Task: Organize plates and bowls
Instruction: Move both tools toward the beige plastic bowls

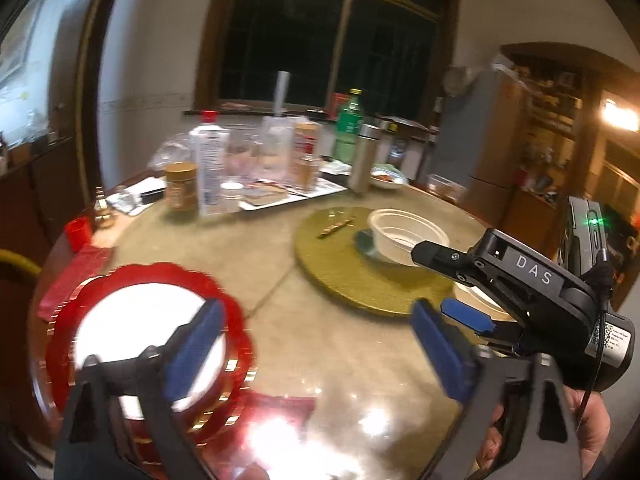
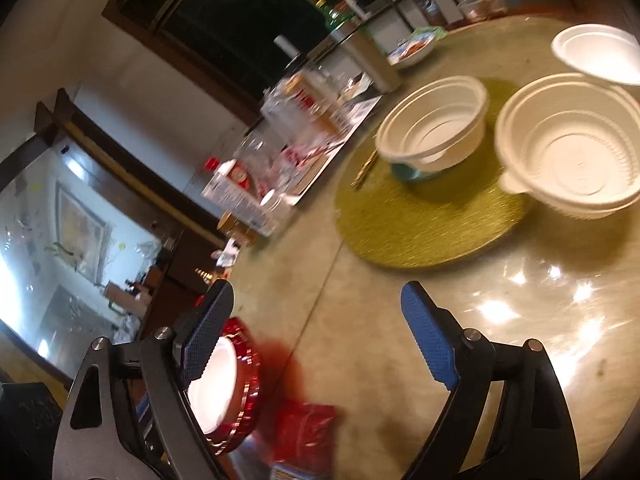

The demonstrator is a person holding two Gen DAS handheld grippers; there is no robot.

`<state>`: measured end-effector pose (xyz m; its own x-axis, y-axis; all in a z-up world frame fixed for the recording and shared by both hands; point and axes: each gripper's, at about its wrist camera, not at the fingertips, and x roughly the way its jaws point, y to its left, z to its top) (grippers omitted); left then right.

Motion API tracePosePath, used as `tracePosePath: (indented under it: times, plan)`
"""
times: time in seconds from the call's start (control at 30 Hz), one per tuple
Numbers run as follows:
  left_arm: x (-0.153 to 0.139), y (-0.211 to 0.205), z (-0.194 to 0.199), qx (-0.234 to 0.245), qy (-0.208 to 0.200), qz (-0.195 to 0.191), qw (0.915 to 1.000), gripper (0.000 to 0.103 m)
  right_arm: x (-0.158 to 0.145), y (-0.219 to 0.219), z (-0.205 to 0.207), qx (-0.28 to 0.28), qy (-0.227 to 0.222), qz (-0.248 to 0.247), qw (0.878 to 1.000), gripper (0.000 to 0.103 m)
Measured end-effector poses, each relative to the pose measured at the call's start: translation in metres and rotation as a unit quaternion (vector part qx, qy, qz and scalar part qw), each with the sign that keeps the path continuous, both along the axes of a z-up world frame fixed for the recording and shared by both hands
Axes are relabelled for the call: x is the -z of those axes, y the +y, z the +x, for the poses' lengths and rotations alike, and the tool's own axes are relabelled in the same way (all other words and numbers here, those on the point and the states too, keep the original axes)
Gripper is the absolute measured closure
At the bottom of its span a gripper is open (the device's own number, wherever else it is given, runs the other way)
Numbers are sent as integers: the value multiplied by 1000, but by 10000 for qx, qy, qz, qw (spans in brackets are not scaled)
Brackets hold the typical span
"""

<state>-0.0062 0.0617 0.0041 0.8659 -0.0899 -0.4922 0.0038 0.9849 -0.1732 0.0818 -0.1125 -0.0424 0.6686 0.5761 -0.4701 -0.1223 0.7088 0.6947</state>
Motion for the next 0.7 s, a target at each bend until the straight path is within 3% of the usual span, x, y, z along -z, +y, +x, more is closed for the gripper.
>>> tracePosePath:
  times: [0.27,0.37,0.43,0.47,0.7]
  plan:
    - [15,-30,24,1138,143,-323,9929,0,-1,-44,-25,647,-273,-999,9925,16]
    - [15,-39,22,1063,-84,126,9942,0,-3,-60,-35,865,-299,-1356,9865,14]
    - [14,-47,21,1142,-164,429,9924,0,-2,-68,-37,966,-263,-1470,9840,0]
    - [13,-48,22,1161,-159,463,9920,0,-2,-70,-37,995,-230,-1521,9831,0]
    - [14,-48,36,1321,247,66,9909,0,9,-81,-34,851,414,-1836,9784,0]
